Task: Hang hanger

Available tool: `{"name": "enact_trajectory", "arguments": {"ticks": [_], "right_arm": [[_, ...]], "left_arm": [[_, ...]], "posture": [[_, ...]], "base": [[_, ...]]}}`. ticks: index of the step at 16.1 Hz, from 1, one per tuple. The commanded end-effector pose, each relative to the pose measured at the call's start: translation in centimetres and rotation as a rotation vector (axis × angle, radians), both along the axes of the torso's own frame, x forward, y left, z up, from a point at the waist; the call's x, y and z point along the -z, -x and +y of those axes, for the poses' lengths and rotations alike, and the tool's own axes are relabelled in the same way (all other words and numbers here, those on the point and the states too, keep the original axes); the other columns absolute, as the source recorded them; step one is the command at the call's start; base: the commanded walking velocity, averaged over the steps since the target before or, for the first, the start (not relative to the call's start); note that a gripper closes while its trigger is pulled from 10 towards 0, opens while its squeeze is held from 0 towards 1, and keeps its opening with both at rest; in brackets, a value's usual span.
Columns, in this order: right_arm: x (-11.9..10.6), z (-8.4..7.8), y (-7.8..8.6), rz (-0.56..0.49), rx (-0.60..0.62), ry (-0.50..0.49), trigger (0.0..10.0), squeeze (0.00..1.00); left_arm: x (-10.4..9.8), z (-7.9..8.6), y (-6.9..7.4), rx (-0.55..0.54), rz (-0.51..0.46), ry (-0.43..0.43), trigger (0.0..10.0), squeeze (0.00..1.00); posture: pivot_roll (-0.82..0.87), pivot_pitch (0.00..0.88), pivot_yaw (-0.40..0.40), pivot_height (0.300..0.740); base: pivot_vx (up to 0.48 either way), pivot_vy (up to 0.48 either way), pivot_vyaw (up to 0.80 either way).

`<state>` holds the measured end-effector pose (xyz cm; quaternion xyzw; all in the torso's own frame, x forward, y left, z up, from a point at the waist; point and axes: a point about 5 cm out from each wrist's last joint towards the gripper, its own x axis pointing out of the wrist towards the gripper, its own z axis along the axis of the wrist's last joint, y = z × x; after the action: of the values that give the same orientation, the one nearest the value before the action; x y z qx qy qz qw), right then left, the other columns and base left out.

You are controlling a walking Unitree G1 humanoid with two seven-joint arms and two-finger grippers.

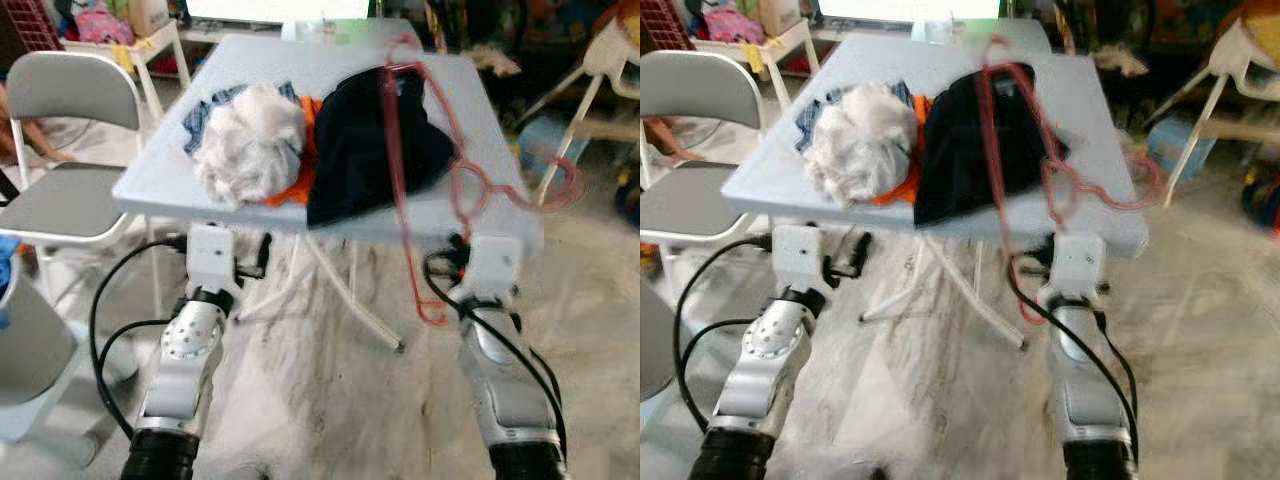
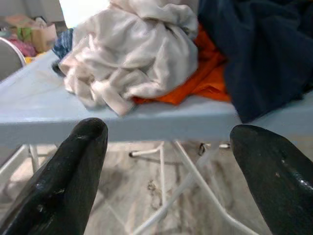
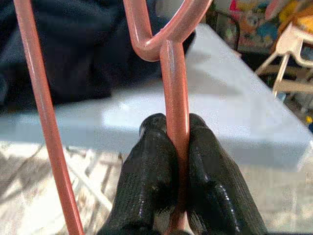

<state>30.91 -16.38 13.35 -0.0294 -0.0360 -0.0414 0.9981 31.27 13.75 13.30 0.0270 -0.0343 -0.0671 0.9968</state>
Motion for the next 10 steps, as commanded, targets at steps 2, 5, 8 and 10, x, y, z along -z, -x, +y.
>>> {"name": "enact_trajectory", "arguments": {"ticks": [2,5,8,10], "right_arm": [[0.2,-0.5,0.17,0.002,0.017,-0.007,10.0,0.0],[0.12,-0.78,0.29,-0.006,0.028,-0.018,10.0,0.0],[0.51,-1.23,0.36,0.019,0.073,0.019,10.0,0.0],[0.72,-1.2,0.38,0.032,0.077,0.024,10.0,0.0]], "left_arm": [[0.01,-0.39,-0.03,0.009,0.001,-0.005,10.0,0.0],[-0.04,-0.73,-0.12,0.028,0.0,-0.007,10.0,0.0],[-0.06,-0.63,-0.28,0.03,0.006,0.009,10.0,0.0],[-0.04,-0.59,-0.3,0.024,0.013,0.025,10.0,0.0]], "posture": [[0.14,0.116,-0.01,0.74],[0.13,0.115,-0.001,0.74],[0.13,0.119,0.003,0.74],[0.13,0.123,0.003,0.74]], "base": [[-0.242,0.0,0.0],[0.0,0.0,0.0],[0.0,0.0,0.0],[0.0,0.0,0.0]]}}
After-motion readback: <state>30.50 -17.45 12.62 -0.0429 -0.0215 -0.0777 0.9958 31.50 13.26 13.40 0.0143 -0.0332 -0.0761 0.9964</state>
